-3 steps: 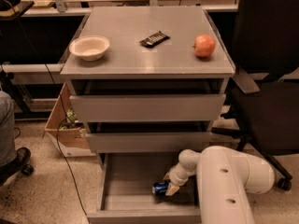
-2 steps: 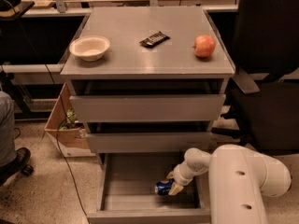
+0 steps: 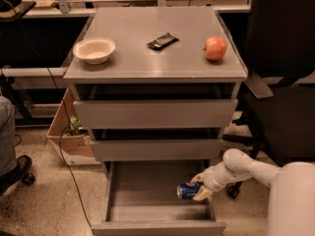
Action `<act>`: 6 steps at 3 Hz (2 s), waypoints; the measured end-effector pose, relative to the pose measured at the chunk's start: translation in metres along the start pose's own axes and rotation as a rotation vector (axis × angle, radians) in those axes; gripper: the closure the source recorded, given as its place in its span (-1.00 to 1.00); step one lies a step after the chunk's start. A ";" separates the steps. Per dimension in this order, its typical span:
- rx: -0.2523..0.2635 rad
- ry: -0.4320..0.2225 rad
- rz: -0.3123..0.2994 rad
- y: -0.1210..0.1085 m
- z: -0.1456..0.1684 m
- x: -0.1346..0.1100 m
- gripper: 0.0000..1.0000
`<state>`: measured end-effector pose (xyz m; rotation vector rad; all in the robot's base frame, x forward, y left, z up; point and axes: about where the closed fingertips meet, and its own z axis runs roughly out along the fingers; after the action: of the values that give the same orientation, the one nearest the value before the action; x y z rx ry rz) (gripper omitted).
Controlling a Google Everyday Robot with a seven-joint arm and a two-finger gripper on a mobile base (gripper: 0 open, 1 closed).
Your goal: Pick pepsi can from bottom drawer and place on counter
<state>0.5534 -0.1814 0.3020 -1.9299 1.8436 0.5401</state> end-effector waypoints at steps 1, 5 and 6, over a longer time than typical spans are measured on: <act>0.039 -0.014 0.023 0.002 -0.052 -0.002 1.00; 0.077 -0.034 -0.045 0.013 -0.222 -0.075 1.00; 0.153 -0.007 -0.097 0.009 -0.288 -0.117 1.00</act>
Offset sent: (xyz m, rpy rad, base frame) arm -0.0019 -0.0221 0.0369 0.0184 -0.0196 -0.0331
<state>0.5371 -0.2403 0.6068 -1.9005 1.7233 0.3634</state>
